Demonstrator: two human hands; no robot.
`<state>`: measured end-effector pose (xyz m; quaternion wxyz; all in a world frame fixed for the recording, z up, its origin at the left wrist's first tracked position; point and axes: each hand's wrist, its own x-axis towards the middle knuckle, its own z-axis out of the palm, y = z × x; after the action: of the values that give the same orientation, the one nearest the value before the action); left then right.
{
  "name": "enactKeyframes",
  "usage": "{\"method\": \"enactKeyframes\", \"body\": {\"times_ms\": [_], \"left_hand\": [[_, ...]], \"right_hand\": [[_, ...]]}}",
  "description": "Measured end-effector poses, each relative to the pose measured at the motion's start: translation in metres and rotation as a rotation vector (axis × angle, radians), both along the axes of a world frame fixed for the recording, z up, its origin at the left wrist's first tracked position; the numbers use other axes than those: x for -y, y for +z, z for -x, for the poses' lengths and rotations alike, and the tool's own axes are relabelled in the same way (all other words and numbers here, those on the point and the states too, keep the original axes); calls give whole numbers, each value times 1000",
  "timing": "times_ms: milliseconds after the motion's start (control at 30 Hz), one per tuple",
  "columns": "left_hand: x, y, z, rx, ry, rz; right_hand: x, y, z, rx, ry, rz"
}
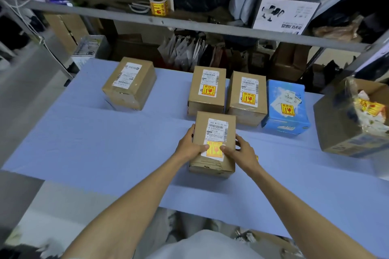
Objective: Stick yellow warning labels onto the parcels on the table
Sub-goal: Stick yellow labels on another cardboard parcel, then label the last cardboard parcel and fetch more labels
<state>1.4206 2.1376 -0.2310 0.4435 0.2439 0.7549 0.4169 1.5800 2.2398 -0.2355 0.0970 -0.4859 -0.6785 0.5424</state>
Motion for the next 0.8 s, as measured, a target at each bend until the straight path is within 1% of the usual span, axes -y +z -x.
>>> {"method": "enactKeyframes", "body": {"times_ms": [167, 267, 567, 633, 800], "left_hand": [[3, -2, 4, 17, 1, 13], [16, -5, 21, 36, 42, 28], [74, -8, 108, 16, 219, 74], [74, -4, 127, 5, 233, 74], [52, 5, 171, -22, 269, 66]], "right_hand": [[4, -1, 6, -56, -4, 29], [12, -1, 20, -88, 58, 32], [48, -5, 110, -154, 235, 72], [49, -5, 132, -161, 226, 69], [37, 6, 182, -175, 118, 12]]}}
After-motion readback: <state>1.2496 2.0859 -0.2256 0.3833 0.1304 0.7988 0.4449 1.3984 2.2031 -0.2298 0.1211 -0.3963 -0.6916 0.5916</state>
